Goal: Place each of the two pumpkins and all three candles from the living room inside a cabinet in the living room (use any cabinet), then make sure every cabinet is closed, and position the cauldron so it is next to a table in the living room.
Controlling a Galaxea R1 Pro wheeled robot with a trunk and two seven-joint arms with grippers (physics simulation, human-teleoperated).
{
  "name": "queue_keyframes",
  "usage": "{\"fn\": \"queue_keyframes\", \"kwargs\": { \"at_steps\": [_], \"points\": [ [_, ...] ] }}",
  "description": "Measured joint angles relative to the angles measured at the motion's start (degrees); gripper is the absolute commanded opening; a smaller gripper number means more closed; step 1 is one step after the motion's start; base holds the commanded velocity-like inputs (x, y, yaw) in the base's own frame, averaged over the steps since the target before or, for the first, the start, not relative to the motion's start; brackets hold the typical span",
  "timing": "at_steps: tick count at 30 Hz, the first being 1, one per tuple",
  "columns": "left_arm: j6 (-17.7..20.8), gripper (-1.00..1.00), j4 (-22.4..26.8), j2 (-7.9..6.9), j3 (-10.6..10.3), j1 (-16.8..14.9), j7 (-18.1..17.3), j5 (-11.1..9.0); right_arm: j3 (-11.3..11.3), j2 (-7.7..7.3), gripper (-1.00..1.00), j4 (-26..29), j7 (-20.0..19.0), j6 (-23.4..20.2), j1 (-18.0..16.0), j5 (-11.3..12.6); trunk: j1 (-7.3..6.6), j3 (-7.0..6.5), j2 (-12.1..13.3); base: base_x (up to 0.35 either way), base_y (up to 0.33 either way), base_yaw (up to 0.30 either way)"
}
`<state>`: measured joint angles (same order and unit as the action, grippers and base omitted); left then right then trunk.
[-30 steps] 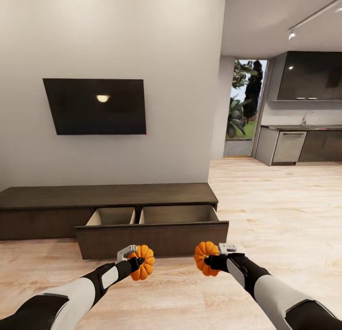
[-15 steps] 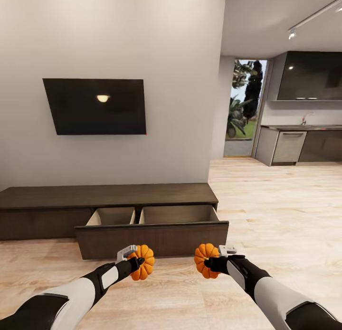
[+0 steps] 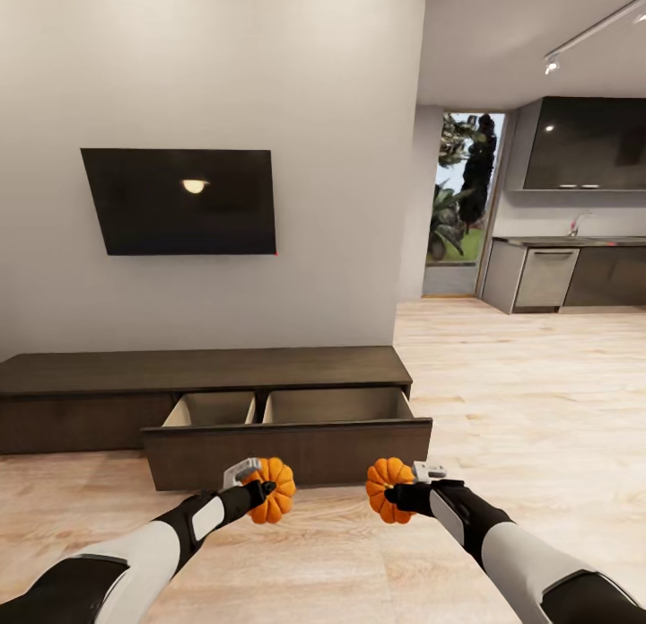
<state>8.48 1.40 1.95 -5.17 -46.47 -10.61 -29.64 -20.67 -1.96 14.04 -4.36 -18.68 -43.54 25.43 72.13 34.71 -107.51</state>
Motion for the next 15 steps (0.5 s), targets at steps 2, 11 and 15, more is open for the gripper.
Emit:
{"fn": "queue_keyframes", "kwargs": {
  "at_steps": [2, 11, 15],
  "points": [
    [3.3, -1.0, 1.7, 0.01, 0.1, 0.0, 0.4, 0.0, 0.0, -0.01, -1.0, 0.3, 0.0, -0.4, -0.1, 0.0, 0.0, 0.0, 0.0, 0.0, 0.0, 0.0],
    [22.4, -1.0, 16.2, 0.07, -0.1, 0.0, 12.0, -0.4, 0.0, -0.02, -1.0, 1.6, 0.2, -12.8, -1.5, 0.3, 0.0, -0.01, 0.0, 0.0, 0.0, 0.0],
    [32.3, -1.0, 18.7, 0.05, -0.2, -0.3, 13.2, -0.1, 0.1, -0.02, -1.0, 1.7, 0.4, -19.0, -5.6, 0.5, 0.0, -0.01, 0.0, 0.0, 0.0, 0.0]
  ]
}}
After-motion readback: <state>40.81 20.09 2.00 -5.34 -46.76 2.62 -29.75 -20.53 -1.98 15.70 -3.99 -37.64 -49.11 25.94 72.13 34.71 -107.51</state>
